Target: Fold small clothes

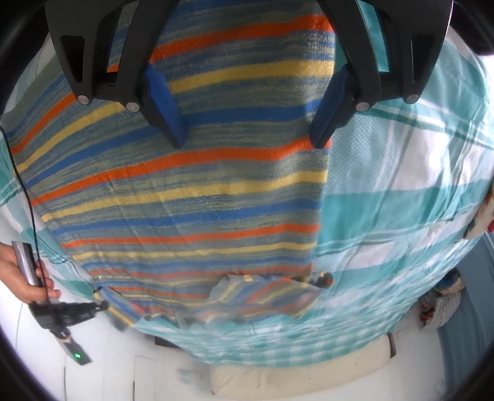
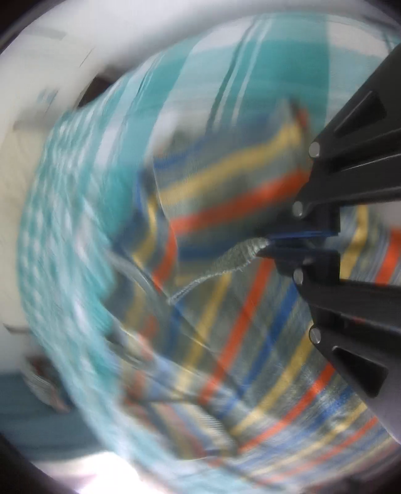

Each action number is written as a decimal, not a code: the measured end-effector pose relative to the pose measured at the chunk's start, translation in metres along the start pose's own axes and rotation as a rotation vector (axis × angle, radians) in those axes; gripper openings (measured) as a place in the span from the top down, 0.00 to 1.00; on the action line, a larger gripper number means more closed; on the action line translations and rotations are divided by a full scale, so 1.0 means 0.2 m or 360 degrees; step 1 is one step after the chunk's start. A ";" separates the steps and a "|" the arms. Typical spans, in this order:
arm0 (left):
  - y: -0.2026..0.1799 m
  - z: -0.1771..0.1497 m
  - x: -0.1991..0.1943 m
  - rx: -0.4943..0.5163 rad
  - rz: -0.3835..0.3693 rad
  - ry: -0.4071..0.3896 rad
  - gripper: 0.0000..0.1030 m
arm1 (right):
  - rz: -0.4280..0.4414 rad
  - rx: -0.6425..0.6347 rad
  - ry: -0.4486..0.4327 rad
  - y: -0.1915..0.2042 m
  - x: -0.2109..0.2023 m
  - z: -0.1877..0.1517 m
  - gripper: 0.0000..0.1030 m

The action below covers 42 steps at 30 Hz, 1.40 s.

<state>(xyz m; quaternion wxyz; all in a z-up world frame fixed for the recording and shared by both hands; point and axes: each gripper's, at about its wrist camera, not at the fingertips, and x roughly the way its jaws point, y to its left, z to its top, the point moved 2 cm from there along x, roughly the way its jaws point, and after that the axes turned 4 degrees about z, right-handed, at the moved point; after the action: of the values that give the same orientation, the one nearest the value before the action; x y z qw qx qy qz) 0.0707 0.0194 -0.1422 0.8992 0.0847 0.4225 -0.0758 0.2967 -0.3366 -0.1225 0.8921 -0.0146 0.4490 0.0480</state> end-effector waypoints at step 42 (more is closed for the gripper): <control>0.19 0.14 -0.59 0.0113 -0.0082 -0.0156 0.09 | -0.0552 0.0734 -0.0194 -0.77 -0.88 -0.90 0.32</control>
<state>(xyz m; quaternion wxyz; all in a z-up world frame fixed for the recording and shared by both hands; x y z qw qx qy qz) 0.0255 0.0574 -0.0308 0.9130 0.1017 0.3771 -0.1178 0.0637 -0.5147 -0.0903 0.8921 0.1149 0.3845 -0.2078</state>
